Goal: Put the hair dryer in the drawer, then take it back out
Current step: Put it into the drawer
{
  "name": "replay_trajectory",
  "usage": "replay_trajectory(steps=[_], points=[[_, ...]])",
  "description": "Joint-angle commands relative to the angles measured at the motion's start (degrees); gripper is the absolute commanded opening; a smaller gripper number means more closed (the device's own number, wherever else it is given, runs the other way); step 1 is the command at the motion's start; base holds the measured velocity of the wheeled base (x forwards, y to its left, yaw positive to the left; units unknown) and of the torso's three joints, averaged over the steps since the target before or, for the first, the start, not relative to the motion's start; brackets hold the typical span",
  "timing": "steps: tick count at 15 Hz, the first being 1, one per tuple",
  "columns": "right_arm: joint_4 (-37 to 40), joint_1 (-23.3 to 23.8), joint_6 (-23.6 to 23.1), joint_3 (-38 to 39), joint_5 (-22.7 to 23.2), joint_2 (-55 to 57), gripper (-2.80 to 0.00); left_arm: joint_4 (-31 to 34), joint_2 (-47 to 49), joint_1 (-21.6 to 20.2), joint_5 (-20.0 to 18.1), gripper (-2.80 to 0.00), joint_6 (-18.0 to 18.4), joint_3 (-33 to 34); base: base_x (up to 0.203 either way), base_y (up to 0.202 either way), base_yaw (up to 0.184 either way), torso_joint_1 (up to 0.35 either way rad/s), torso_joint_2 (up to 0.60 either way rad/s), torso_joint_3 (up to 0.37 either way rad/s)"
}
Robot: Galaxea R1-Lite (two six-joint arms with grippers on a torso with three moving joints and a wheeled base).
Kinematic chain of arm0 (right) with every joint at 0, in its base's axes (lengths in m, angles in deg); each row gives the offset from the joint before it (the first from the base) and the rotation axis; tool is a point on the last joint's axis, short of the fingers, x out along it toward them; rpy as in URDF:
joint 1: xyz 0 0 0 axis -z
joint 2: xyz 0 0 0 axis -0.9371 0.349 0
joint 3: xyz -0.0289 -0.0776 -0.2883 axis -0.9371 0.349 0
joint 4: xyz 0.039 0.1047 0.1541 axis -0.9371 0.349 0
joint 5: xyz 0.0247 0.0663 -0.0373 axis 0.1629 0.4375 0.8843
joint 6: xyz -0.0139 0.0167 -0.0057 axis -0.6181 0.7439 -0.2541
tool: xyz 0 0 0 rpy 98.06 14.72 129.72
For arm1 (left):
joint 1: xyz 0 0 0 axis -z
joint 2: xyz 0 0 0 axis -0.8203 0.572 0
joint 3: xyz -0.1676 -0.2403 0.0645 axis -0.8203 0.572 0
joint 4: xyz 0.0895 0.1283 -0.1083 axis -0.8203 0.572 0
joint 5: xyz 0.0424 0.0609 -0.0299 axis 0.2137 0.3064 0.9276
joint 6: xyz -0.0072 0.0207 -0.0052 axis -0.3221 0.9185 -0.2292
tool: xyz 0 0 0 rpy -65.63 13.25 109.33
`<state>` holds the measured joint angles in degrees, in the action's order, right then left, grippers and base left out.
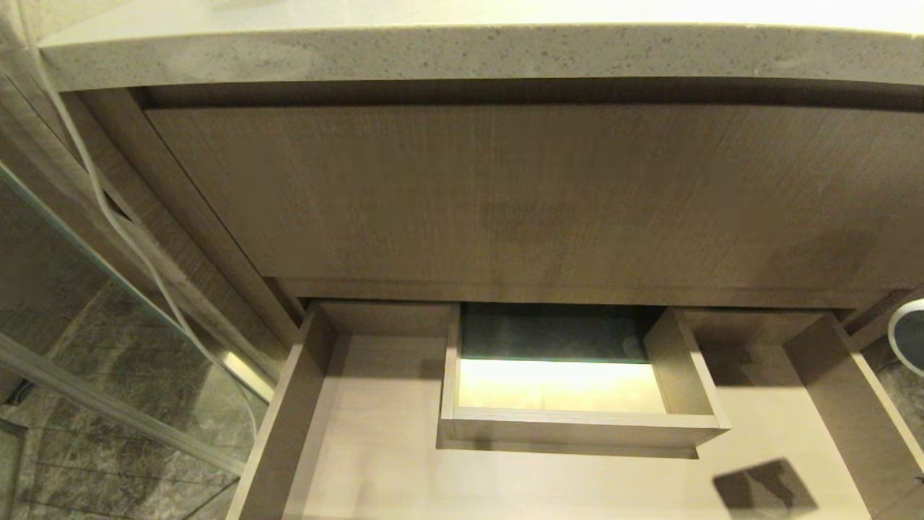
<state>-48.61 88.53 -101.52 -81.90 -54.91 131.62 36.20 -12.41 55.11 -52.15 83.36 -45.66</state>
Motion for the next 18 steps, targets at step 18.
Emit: replay_trajectory(steps=[18], points=[[-6.58,-16.41,0.1,-6.01,-1.43,14.6,-2.8,0.01,0.0,0.0,0.0,-2.8,0.0,0.0,0.0,0.0,0.0,0.0,0.0,0.0]])
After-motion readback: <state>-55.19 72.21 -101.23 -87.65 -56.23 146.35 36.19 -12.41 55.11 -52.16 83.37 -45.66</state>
